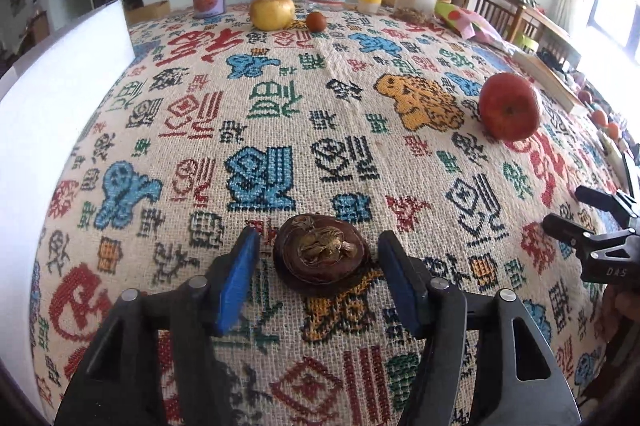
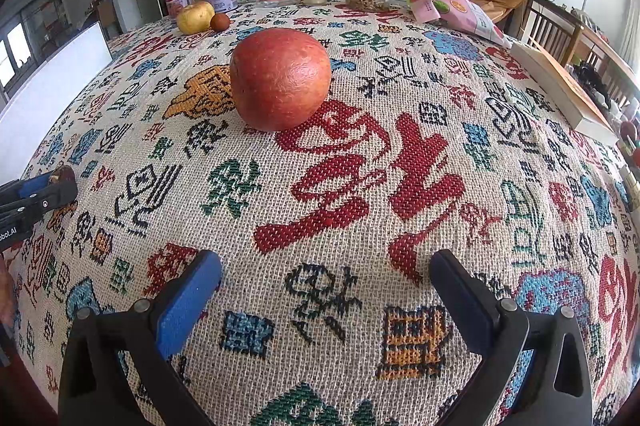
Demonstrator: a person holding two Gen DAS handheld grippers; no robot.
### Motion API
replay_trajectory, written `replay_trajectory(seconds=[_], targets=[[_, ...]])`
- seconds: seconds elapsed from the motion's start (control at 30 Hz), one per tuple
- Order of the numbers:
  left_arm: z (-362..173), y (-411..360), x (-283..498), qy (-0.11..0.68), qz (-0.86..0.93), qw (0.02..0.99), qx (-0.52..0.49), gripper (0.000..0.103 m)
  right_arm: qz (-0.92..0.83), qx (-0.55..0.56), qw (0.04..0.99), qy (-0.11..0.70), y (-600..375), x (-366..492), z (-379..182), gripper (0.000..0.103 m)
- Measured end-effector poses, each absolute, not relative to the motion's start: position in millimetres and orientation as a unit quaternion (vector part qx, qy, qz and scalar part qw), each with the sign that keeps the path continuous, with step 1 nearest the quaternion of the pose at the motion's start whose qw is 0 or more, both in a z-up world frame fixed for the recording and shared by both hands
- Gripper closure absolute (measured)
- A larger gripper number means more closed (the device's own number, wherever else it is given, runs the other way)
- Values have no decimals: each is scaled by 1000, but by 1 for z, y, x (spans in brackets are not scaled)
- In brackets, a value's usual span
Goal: Organize fruits
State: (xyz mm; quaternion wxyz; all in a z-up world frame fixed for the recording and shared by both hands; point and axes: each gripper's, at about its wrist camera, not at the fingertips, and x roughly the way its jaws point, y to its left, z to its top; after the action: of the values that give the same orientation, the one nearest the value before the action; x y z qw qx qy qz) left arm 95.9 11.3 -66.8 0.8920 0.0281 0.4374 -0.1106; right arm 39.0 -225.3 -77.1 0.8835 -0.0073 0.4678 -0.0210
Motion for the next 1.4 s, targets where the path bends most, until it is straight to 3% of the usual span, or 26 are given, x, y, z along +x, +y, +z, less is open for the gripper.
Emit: replay_trajectory(seconds=[0.03,0.4,0.63,0.7,0.77,0.93,1.0,1.03,1.13,1.3,1.4], targets=[[-69,9,95,443,-100,890,37,6,-21,-8,884,468,-225,39,-77,0],[-75,9,98,450,-88,888,44,0,-10,1,885,465,-227,38,-75,0],[-75,9,98,450,-88,888,44,0,92,393,838,366,-309,39,-64,0],[-75,9,98,450,-88,888,44,0,83,432,816,374,-318,56,-68,3],[-75,9,98,450,-88,888,44,0,91,443,806,382,-315,75,-67,14],[-75,9,98,450,-88,888,44,1,94,446,786,418,-291,124,-71,16],[-75,9,98,450,-88,888,44,0,91,453,767,445,-282,139,-83,22],[-75,9,98,450,-88,888,44,1,74,438,779,443,-278,140,-81,35],[-75,9,98,449,-88,888,44,0,70,295,841,448,-248,143,-60,35],[-75,9,98,450,-88,888,44,0,94,-57,905,411,-166,112,-47,35],[-75,9,98,450,-88,888,44,0,112,-132,900,401,-150,93,-51,34]])
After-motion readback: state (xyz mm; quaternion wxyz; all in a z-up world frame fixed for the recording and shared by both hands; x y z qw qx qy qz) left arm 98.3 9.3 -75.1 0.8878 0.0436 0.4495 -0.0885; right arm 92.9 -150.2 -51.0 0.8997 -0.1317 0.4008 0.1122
